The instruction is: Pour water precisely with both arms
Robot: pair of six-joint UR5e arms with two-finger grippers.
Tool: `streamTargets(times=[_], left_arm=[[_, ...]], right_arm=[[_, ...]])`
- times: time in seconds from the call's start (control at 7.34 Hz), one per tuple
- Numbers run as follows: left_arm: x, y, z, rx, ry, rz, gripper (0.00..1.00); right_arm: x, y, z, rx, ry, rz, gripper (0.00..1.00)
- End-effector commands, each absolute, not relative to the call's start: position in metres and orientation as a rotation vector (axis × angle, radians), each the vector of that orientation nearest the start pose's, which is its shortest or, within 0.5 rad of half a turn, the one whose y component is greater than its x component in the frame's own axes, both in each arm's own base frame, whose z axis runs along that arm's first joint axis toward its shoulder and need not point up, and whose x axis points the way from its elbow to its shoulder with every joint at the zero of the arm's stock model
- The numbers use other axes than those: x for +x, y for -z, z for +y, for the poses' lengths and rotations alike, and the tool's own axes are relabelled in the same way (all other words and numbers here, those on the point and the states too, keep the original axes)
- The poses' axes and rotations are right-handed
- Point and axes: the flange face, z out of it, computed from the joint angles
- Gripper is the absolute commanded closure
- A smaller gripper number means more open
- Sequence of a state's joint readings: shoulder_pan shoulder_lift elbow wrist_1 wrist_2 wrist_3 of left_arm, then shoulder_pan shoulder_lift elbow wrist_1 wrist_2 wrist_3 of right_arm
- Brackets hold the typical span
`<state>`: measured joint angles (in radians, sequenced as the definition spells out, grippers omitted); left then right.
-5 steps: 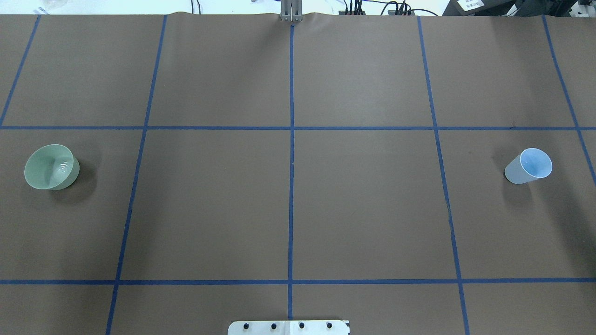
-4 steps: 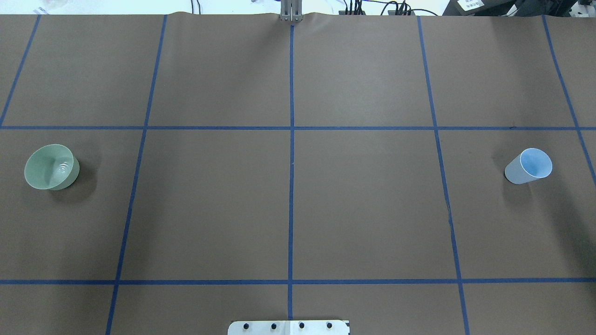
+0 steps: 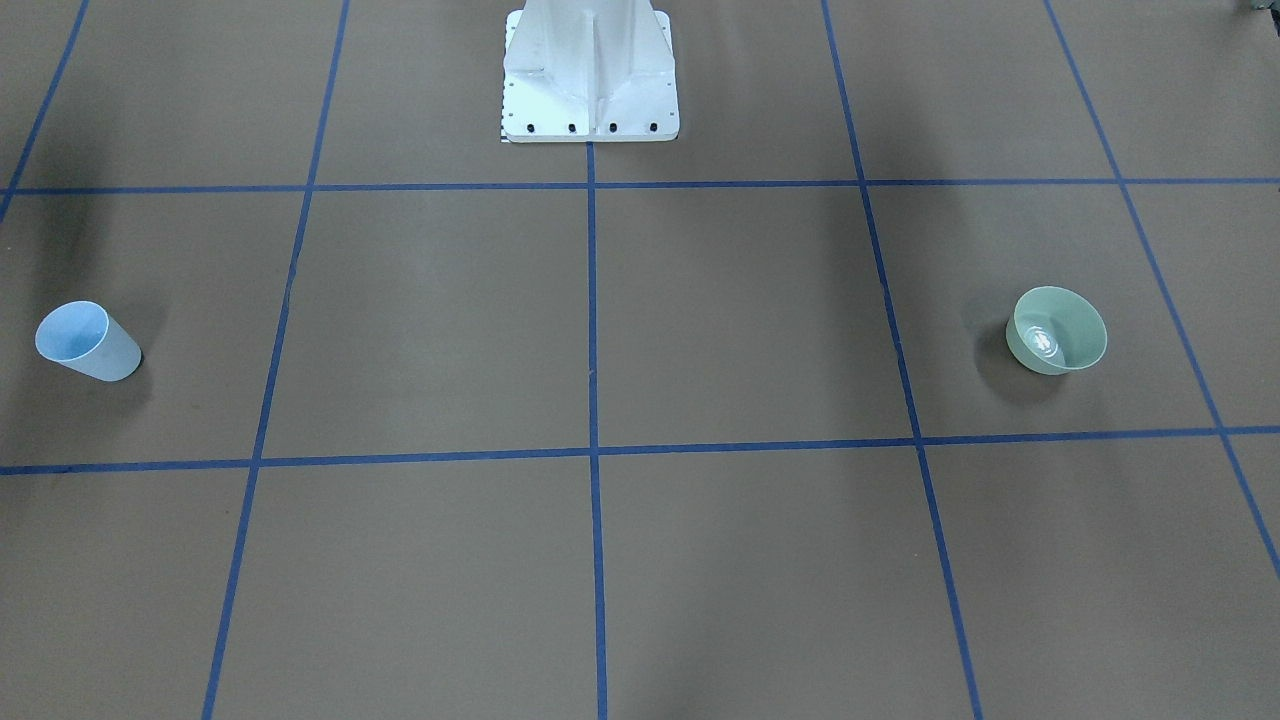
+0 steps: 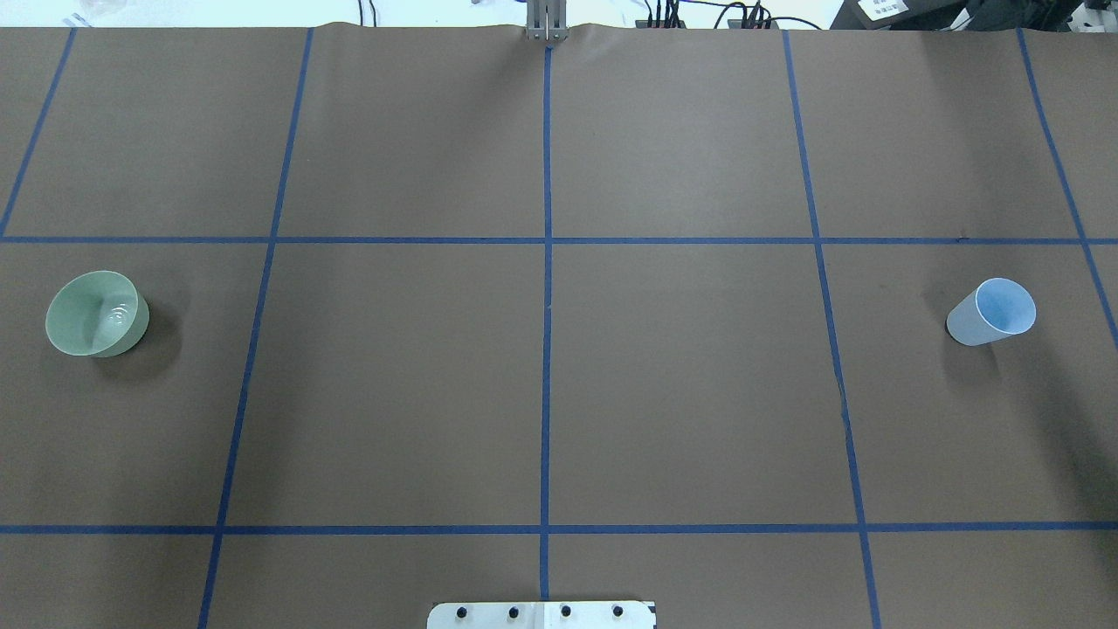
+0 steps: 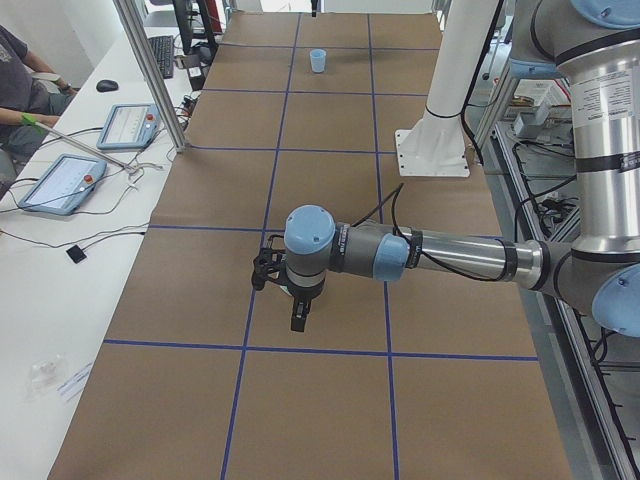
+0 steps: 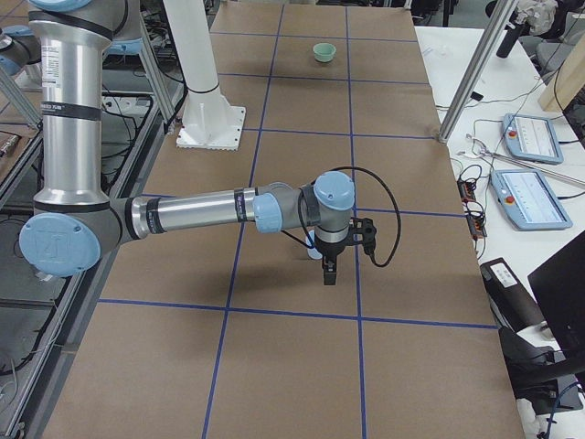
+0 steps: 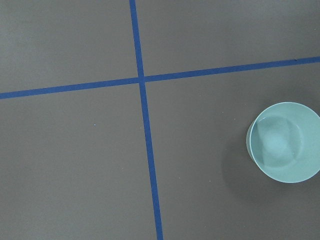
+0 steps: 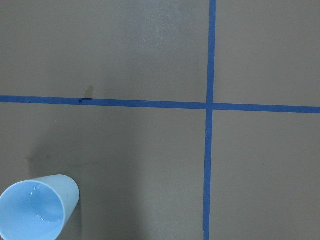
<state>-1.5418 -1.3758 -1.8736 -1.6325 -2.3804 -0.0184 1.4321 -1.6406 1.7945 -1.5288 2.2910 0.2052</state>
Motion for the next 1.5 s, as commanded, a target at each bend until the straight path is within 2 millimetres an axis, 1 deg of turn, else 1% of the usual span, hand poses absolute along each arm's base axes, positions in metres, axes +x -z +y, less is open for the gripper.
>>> streamTargets(times=[0.0, 0.27, 0.41, 0.54, 0.68, 0.82, 0.95, 1.09, 1.23, 1.36], left_arm=[[-0.048, -0.587, -0.421, 0.143, -0.080, 0.810, 0.00], [-0.048, -0.587, -0.420, 0.140, -0.076, 0.814, 0.00], [-0.044, -0.590, -0.425, 0.136, -0.085, 0.811, 0.00], [-0.029, -0.588, -0.432, 0.129, -0.120, 0.814, 0.00], [-0.005, -0.585, -0.435, 0.113, -0.132, 0.822, 0.00], [0.015, -0.583, -0.437, 0.067, -0.031, 0.832, 0.00], [0.041, -0.590, -0.447, 0.041, 0.019, 0.848, 0.00], [0.061, -0.602, -0.450, 0.049, 0.016, 0.866, 0.00], [0.070, -0.603, -0.454, 0.052, 0.043, 0.881, 0.00], [0.090, -0.600, -0.463, 0.020, 0.065, 0.887, 0.00]], right_arm=[[0.002, -0.582, -0.470, 0.068, 0.019, -0.743, 0.00], [0.002, -0.583, -0.467, 0.073, 0.024, -0.750, 0.00], [0.002, -0.586, -0.466, 0.068, 0.023, -0.749, 0.00], [0.001, -0.585, -0.465, 0.068, 0.026, -0.754, 0.00], [0.000, -0.584, -0.464, 0.063, 0.025, -0.770, 0.00], [-0.001, -0.585, -0.464, 0.061, 0.029, -0.770, 0.00], [-0.011, -0.580, -0.466, 0.079, 0.058, -0.773, 0.00], [-0.013, -0.582, -0.463, 0.106, 0.074, -0.777, 0.00], [-0.014, -0.581, -0.461, 0.118, 0.083, -0.781, 0.00], [-0.014, -0.580, -0.461, 0.119, 0.082, -0.782, 0.00]])
